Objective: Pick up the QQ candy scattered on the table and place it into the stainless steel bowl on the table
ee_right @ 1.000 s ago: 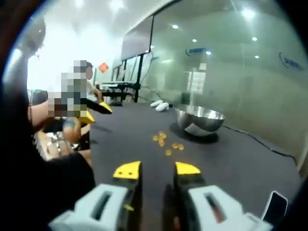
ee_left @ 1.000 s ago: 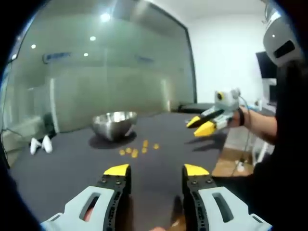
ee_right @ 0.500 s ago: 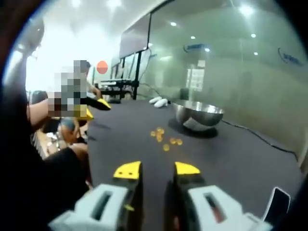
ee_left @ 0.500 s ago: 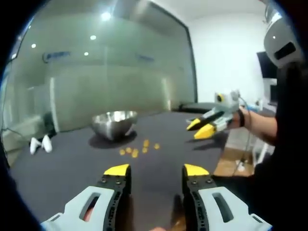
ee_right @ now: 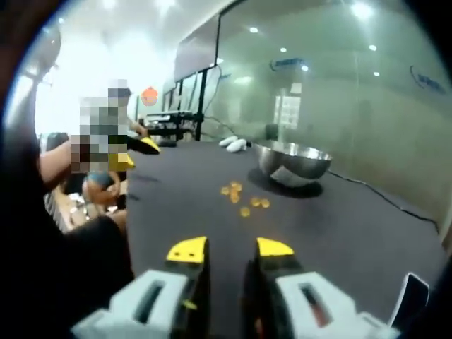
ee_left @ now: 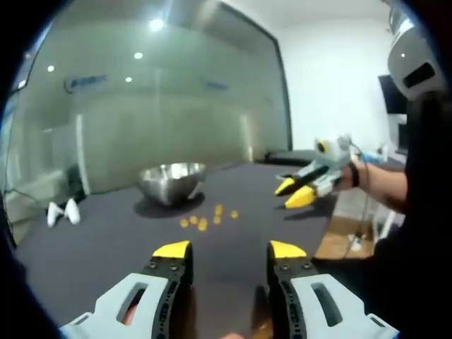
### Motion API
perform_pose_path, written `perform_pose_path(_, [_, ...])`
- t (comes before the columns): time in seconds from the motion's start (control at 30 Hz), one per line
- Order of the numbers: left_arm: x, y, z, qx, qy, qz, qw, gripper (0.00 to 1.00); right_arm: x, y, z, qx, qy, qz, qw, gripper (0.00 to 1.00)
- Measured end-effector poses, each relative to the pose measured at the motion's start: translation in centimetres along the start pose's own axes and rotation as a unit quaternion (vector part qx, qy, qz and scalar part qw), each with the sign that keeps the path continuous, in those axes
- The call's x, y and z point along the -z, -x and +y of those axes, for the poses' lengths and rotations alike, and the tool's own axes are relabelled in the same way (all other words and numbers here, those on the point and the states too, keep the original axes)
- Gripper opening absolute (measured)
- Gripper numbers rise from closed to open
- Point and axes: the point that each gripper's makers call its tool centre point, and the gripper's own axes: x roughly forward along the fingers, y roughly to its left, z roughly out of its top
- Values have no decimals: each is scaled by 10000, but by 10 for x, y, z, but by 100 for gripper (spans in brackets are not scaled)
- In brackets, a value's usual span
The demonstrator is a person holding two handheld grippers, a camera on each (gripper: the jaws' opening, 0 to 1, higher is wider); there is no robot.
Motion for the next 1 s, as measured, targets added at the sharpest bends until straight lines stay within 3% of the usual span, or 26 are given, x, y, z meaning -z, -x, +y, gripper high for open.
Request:
perform_pose_path(0.17, [5,-3,-2,58,3,61,10000,43,-1,-1,-1,1,22,18,10000,26])
perform_pose_path(0.47, [1,-8,-1,70,47,-21,10000,43,2,-4,-2,-36,25,91,9999,26])
perform_pose_path(1.0, [5,-7,-4,66,87,12,9999,43,1,-53,4,-308,37,265,9992,25])
